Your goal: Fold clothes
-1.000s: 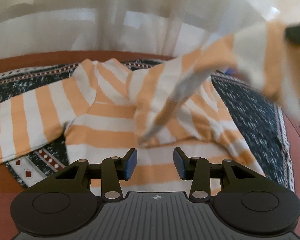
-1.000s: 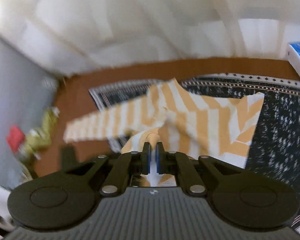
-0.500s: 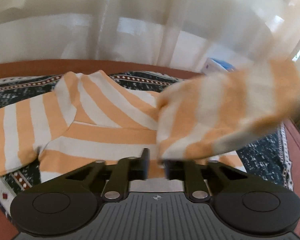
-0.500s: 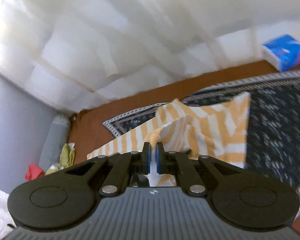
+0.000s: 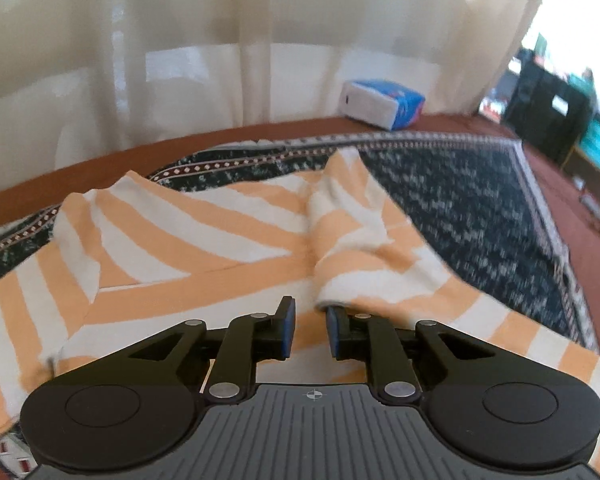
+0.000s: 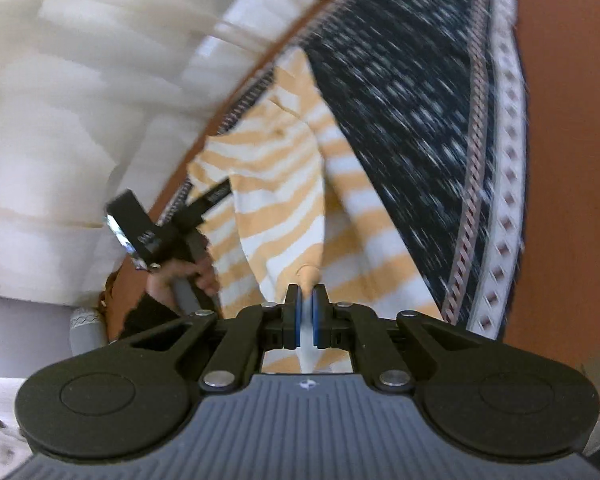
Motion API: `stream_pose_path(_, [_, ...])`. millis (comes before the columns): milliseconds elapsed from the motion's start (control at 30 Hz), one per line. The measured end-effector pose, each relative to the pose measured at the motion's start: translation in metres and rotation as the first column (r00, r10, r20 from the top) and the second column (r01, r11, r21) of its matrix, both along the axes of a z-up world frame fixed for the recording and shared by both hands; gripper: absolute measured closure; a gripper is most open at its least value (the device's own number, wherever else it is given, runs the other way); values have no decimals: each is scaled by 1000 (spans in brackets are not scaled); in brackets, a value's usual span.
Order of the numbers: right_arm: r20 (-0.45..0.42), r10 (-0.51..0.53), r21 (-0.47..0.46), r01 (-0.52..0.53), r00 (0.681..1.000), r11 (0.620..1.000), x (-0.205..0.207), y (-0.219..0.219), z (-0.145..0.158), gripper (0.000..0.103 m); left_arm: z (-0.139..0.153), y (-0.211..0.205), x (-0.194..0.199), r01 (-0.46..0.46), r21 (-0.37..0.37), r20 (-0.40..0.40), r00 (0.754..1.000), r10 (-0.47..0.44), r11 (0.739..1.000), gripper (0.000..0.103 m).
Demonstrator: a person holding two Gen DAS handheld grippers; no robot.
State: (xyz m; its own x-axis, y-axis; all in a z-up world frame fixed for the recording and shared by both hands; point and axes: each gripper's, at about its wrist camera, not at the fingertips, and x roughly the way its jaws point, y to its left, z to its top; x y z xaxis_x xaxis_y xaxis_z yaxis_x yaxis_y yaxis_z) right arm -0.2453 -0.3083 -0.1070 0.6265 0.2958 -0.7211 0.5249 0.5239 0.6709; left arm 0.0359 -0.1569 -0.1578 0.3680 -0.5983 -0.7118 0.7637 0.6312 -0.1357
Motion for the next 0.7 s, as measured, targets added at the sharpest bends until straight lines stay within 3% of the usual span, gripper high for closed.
stream_pose_path(167, [-23,19,13,-19,1000,1000,-11,-1,-19,97,-3,14,2,-16,48,-26,1000,17,999,64])
stream_pose_path(433, [-101,96,-38,-101,990,994,-16,-2,-57,94,7,27,-8,-35,22,-135,990,37,999,62])
stream_pose_path(600, [-156,137,-151,-161,978,975,-14,1,-64,87,11,21,-38,59,17,-152,987,-56,998,59])
stream_pose_path(700, [-167,171,-167,-199,971,966,-15,3,-66,81,10,17,-58,128,19,-158,980,-123,992,54])
